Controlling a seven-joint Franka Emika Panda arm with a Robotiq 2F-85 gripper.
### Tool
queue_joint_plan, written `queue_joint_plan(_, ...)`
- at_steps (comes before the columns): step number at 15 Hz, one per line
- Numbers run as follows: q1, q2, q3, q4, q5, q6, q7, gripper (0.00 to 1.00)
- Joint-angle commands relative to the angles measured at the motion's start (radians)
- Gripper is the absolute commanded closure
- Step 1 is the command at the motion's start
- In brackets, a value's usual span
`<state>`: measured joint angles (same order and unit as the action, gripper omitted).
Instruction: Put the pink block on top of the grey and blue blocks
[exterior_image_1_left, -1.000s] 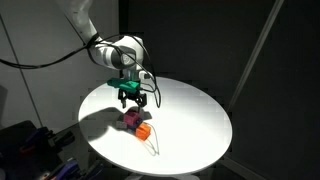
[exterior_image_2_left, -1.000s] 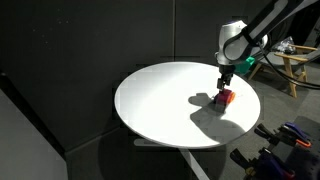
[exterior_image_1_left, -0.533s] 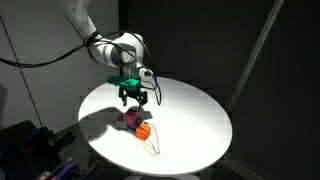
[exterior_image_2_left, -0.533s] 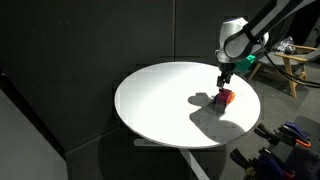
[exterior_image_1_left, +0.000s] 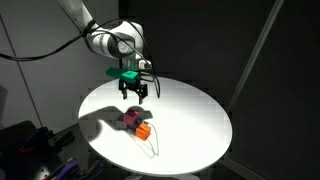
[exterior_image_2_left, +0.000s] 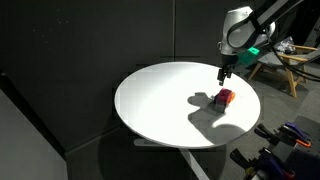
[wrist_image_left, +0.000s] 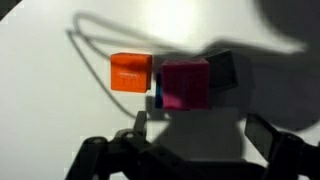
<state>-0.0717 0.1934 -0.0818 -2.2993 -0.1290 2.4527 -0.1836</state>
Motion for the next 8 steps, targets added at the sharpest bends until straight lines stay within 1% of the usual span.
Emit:
queue_joint_plan(1,-0.018,-0.095,0.004,-0.046,0.035,-0.068,-0.016,0.0)
queue_joint_plan(5,-0.021,-0.174,-0.012,-0.07,0.027,-0.159,0.036,0.0)
queue_joint_plan(8,-0.027,-0.236,-0.023,-0.085,0.028,-0.235,0.049,0.0)
